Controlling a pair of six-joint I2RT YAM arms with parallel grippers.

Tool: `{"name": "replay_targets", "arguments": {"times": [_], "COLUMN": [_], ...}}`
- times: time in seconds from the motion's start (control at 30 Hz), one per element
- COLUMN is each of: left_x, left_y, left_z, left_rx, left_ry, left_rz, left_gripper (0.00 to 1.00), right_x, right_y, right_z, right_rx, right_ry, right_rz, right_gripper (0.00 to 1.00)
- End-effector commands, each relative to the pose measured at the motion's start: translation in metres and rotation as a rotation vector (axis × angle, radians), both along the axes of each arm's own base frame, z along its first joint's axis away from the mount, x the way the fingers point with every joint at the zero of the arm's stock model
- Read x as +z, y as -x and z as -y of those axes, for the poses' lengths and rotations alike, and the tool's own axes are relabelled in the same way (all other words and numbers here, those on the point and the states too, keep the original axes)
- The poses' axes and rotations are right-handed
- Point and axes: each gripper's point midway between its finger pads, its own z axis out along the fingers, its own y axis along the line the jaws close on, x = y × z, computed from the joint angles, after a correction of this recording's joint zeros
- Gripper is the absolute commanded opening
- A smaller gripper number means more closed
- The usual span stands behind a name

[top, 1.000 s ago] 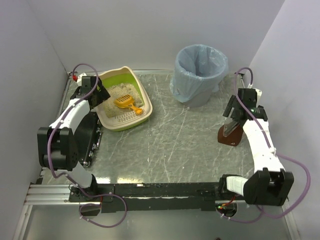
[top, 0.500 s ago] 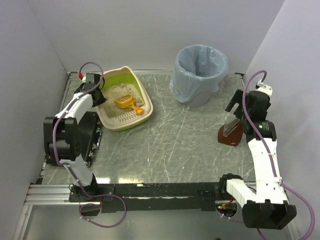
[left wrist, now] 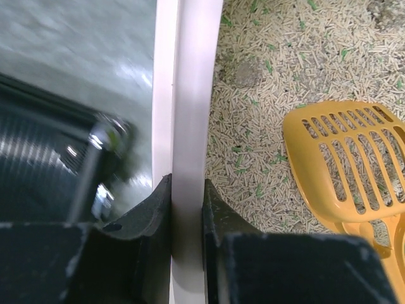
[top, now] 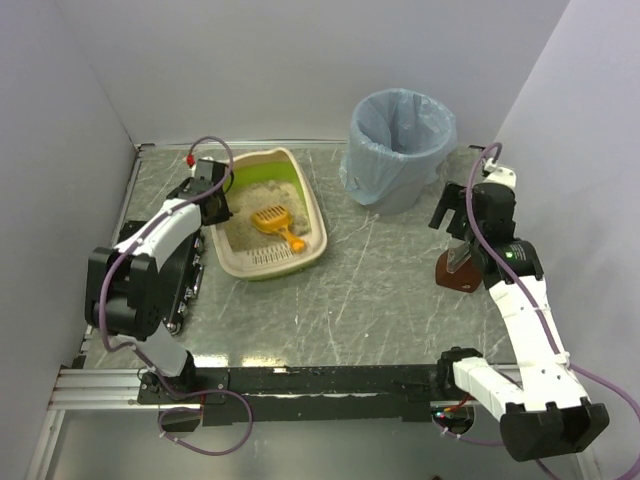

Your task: Clean the litter box

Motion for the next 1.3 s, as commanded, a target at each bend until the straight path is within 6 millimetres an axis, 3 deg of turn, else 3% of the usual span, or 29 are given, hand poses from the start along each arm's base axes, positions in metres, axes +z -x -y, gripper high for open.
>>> {"name": "replay_targets", "arguments": {"times": [0.0,0.17,0.2,0.27,0.33,0.43,0.53,0.63,0.77,0.83,0.9,1.07,1.13,1.17,1.27], "left_x": [0.041,0.038,0.036,0.031,0.030,0.032,0.032,0.030,0.037,0.038,0.042,0.055,0.060,0.064,0.070], "left_y": [0.020,0.055,0.060,0.072,0.081,0.093,0.103,0.108,0.114,0.118,0.119,0.120,0.120,0.121,0.123], "left_z": [0.061,0.105,0.109,0.120,0.130,0.147,0.152,0.145,0.149,0.155,0.159,0.164,0.163,0.162,0.162], "left_rx": [-0.167,-0.252,-0.245,-0.273,-0.316,-0.403,-0.391,-0.299,-0.268,-0.289,-0.313,-0.328,-0.329,-0.332,-0.340], "left_ry": [0.168,0.220,0.236,0.230,0.209,0.198,0.204,0.196,0.207,0.216,0.228,0.252,0.254,0.257,0.267], "left_rz": [0.088,0.066,0.054,0.043,0.042,0.050,0.042,0.015,0.040,0.043,0.055,0.086,0.099,0.107,0.118], "left_gripper": [0.01,0.01,0.01,0.01,0.01,0.01,0.01,0.01,0.02,0.05,0.15,0.48,0.53,0.60,0.76], "right_x": [0.022,0.015,0.013,0.007,-0.002,-0.011,-0.021,-0.033,-0.063,-0.075,-0.086,-0.104,-0.109,-0.112,-0.123], "right_y": [0.003,0.015,0.026,0.044,0.080,0.114,0.112,0.101,0.116,0.127,0.136,0.129,0.120,0.119,0.126], "right_z": [-0.032,-0.108,-0.133,-0.165,-0.209,-0.240,-0.246,-0.252,-0.264,-0.268,-0.276,-0.283,-0.274,-0.271,-0.267], "right_rx": [0.132,0.504,0.638,0.814,1.104,1.341,1.303,1.154,1.156,1.244,1.304,1.189,1.121,1.104,1.169], "right_ry": [0.007,-0.045,-0.012,0.002,0.033,0.049,0.064,0.036,0.077,0.117,0.153,0.154,0.195,0.209,0.242], "right_rz": [0.071,0.067,0.066,0.055,0.056,0.039,-0.051,-0.164,-0.264,-0.281,-0.298,-0.417,-0.424,-0.429,-0.442], "right_gripper": [1.00,0.98,0.97,0.96,0.95,0.96,0.96,0.95,0.93,0.90,0.89,0.86,0.85,0.85,0.82]}}
